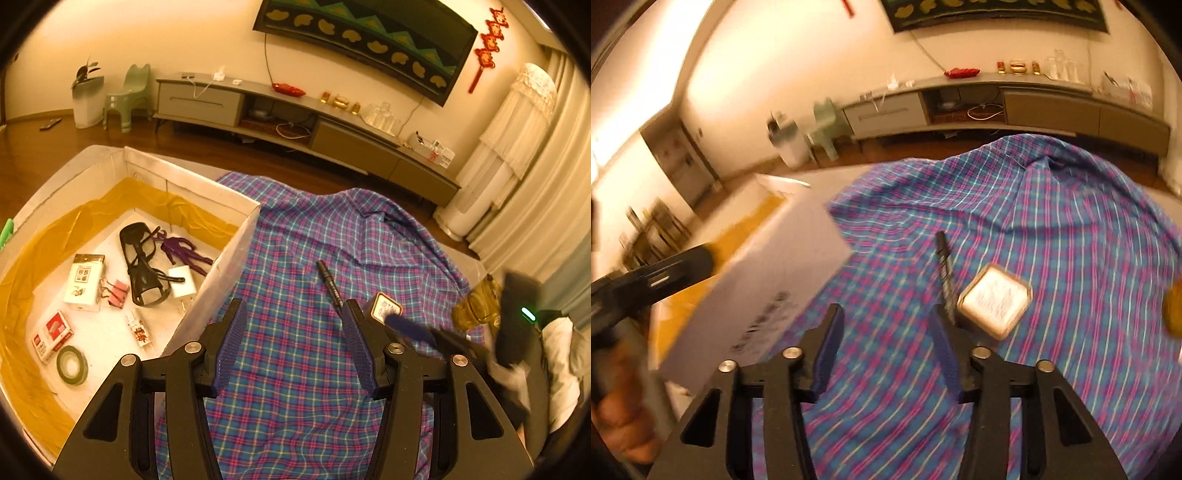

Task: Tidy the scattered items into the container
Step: 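Move both tools back over the cloth toward the tin and marker, then grasp the black marker with the right tool while the left tool grasps the metal tin, then carry the metal tin and black marker over the cardboard box with both tools, then open both tools to drop the tin and marker into the box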

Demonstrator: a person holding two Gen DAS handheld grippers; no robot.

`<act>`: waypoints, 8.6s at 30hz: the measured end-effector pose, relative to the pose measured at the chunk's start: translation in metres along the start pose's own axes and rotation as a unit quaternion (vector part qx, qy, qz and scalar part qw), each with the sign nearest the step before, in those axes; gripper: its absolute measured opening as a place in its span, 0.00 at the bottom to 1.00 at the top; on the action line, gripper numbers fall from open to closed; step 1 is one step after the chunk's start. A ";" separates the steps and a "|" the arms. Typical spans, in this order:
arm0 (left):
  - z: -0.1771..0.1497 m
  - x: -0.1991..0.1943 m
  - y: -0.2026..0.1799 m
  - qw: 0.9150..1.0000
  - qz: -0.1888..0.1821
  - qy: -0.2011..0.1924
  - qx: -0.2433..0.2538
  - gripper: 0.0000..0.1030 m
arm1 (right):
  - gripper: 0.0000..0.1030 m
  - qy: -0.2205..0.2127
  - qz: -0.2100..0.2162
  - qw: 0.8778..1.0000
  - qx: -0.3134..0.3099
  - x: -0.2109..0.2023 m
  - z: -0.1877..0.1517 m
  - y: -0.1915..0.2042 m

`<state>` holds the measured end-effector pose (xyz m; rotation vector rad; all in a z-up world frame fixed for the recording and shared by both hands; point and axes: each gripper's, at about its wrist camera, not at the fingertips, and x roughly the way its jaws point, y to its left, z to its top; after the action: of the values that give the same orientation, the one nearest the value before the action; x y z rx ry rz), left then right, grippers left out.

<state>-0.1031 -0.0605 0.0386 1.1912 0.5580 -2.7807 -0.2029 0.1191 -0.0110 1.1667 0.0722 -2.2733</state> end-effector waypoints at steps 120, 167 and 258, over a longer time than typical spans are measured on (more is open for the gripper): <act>-0.042 0.076 -0.083 0.994 -0.042 0.039 0.097 0.53 | 0.14 -0.034 0.049 0.993 0.098 -0.103 -0.066 -0.059; -0.012 -0.068 0.080 0.998 -0.025 -0.054 0.031 0.53 | 0.14 -0.064 0.106 0.992 -0.006 -0.099 -0.044 0.097; -0.007 -0.043 0.221 0.986 0.002 0.018 -0.163 0.55 | 0.21 0.064 0.032 0.996 -0.048 0.055 0.003 0.251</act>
<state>-0.0243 -0.2674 -0.0016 1.1667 0.9683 -2.5350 -0.1009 -0.1160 0.0011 1.2459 0.1881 -2.1144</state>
